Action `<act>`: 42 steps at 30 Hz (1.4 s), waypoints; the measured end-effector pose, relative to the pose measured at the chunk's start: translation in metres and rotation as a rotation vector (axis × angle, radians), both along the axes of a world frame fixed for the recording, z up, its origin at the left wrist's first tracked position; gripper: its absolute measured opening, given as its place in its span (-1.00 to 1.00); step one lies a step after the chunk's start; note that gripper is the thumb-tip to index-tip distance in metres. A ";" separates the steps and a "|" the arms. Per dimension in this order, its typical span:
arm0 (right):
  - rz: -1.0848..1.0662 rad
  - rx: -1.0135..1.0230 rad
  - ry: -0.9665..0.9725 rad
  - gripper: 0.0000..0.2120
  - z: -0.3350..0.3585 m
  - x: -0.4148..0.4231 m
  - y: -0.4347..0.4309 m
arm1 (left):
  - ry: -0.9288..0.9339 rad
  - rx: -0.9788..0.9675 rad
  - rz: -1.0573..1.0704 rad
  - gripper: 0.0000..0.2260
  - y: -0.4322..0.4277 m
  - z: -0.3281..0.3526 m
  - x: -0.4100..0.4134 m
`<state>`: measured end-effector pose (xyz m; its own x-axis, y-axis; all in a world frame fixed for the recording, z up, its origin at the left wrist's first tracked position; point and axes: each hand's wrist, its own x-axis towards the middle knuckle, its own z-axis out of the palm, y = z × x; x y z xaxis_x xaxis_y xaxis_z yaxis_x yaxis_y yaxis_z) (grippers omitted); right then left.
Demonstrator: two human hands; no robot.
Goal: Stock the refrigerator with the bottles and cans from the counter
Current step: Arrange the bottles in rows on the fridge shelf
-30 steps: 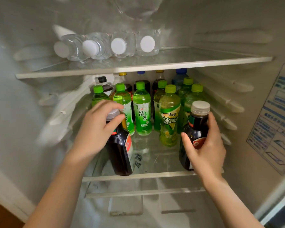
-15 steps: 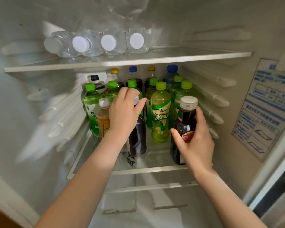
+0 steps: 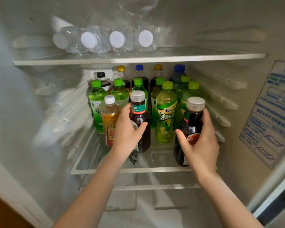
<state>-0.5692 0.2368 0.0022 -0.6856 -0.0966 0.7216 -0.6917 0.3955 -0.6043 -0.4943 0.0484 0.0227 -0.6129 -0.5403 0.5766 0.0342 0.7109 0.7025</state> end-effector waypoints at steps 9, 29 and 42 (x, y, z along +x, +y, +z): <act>0.012 0.010 -0.005 -0.19 0.001 0.001 0.001 | 0.122 0.080 0.139 -0.28 0.023 -0.033 -0.007; -0.004 -0.013 -0.022 -0.20 0.000 0.003 -0.002 | 0.029 0.201 0.164 -0.49 0.013 -0.054 -0.024; 0.003 -0.011 -0.034 -0.20 0.000 0.004 -0.002 | 0.024 0.162 0.184 -0.46 0.008 -0.055 -0.027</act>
